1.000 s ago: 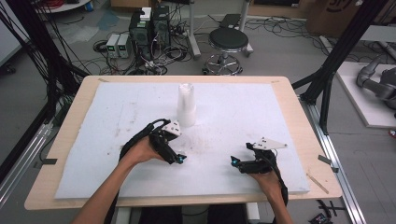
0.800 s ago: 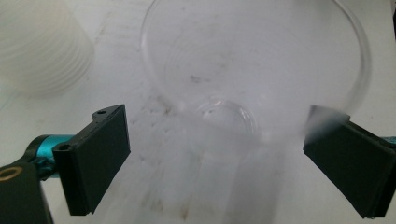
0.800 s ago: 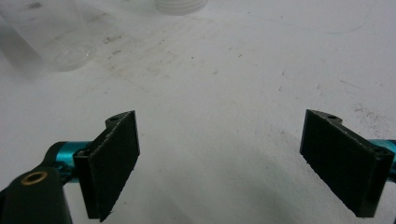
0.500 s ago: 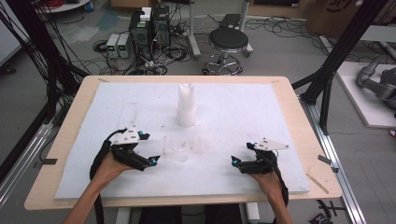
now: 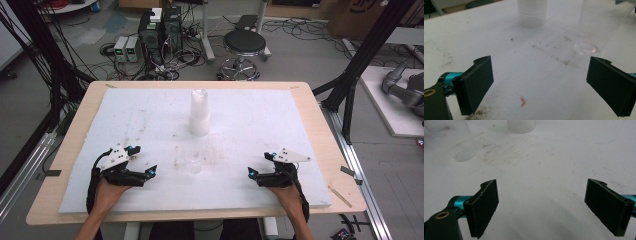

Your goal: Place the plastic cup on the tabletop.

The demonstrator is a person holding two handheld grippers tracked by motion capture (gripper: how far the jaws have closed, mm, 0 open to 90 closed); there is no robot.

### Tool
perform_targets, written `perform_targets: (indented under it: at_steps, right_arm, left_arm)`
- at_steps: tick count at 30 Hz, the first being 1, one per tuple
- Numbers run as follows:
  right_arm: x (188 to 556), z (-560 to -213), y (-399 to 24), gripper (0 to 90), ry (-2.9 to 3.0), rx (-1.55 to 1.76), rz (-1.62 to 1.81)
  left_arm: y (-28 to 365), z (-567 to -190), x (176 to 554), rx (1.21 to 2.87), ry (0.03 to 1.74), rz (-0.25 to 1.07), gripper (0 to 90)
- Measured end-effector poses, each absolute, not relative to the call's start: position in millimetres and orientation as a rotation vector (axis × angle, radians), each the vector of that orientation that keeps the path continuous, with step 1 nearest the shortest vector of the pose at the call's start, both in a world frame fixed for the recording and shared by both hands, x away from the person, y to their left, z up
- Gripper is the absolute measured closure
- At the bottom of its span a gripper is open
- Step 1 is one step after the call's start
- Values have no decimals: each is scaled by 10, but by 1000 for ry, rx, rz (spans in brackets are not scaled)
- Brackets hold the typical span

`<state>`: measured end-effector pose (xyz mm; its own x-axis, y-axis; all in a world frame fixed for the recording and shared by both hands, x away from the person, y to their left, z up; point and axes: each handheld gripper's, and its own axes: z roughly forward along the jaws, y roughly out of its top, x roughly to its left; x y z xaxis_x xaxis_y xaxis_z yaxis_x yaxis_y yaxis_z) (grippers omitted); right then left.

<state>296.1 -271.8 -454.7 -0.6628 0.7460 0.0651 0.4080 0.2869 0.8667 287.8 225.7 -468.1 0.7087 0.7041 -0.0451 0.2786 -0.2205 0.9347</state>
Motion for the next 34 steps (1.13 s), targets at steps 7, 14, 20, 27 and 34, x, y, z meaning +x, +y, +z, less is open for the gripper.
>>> perform_targets:
  at_steps: [7,14,20,27,34]
  right_arm:
    - [2949,-4544,-2754,119,2172,1057,1360]
    - [2960,-4546,-2775,119,2160,1078,1374]
    - [2958,-4545,-2772,119,2164,1084,1371]
    - [2963,-4546,-2778,119,2158,1100,1380]
    - [2967,-4548,-2785,119,2158,1114,1378]
  left_arm:
    - [2263,-4683,2855,1791,763,495,84]
    - [2296,-4685,2852,1772,748,471,86]
    - [2292,-4685,2855,1776,746,467,86]
    - [2289,-4685,2851,1776,751,472,86]
    - [2295,-4685,2848,1774,759,471,86]
